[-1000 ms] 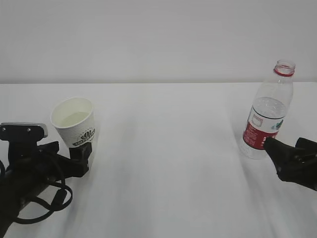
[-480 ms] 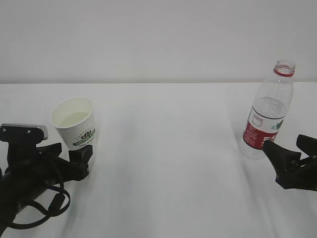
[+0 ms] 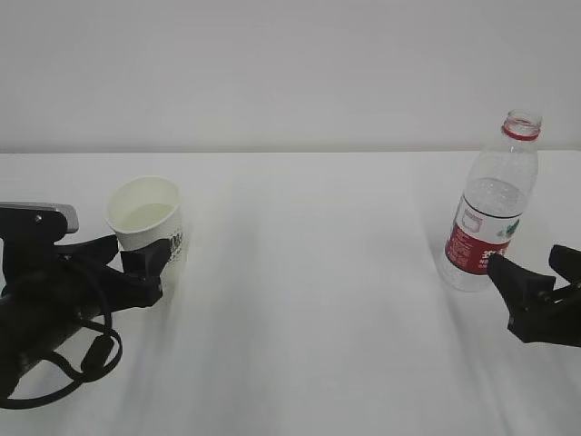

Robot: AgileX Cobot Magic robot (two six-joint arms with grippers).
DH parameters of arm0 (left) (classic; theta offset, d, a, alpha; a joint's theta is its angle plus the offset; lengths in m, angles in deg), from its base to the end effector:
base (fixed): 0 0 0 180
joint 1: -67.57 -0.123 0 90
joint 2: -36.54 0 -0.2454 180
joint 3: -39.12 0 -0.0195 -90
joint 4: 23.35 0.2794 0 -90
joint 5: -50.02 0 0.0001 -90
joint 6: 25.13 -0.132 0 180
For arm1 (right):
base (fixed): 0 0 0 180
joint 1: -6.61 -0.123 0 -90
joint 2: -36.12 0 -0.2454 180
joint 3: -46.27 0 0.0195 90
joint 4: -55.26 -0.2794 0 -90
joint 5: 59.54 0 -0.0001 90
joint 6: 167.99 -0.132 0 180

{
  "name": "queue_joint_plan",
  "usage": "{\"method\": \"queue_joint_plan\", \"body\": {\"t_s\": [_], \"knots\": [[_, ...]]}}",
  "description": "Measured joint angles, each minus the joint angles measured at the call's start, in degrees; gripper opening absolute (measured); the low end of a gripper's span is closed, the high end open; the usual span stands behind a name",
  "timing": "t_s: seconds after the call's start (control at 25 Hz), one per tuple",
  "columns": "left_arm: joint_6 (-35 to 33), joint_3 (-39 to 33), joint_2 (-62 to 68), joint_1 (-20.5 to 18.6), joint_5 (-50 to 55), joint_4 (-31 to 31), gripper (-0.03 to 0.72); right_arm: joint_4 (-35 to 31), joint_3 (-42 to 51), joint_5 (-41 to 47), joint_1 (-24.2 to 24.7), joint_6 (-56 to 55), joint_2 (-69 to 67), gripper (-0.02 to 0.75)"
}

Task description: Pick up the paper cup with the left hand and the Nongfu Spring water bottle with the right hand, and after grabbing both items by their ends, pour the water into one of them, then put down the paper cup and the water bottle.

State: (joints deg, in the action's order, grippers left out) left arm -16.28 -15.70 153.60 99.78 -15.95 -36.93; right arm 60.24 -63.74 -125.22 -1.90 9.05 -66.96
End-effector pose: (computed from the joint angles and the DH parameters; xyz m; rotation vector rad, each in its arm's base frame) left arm 0.2638 -0.1328 0.0309 0.1382 1.8630 -0.3652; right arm 0.2300 0.0450 0.0474 -0.1790 1.8704 0.1872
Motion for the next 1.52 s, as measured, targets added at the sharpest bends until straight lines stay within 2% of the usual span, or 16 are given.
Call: {"method": "queue_joint_plan", "body": {"t_s": [0.4,0.72,1.2,1.52], "knots": [[0.0,0.0,-1.6,0.0,0.0,0.0,0.534,-1.8,-2.4,0.0,0.0,0.0,0.0,0.592],[0.0,0.0,-1.6,0.0,0.0,-2.0,0.596,-2.8,-4.8,0.0,0.0,0.8,0.0,0.592],[0.0,0.0,-2.6,0.0,0.0,-4.1,0.597,-3.1,-7.3,0.0,0.0,2.1,0.0,0.592],[-4.6,0.0,-5.4,0.0,0.0,-4.7,0.594,-3.6,-9.6,0.0,0.0,2.4,0.0,0.591]]}}
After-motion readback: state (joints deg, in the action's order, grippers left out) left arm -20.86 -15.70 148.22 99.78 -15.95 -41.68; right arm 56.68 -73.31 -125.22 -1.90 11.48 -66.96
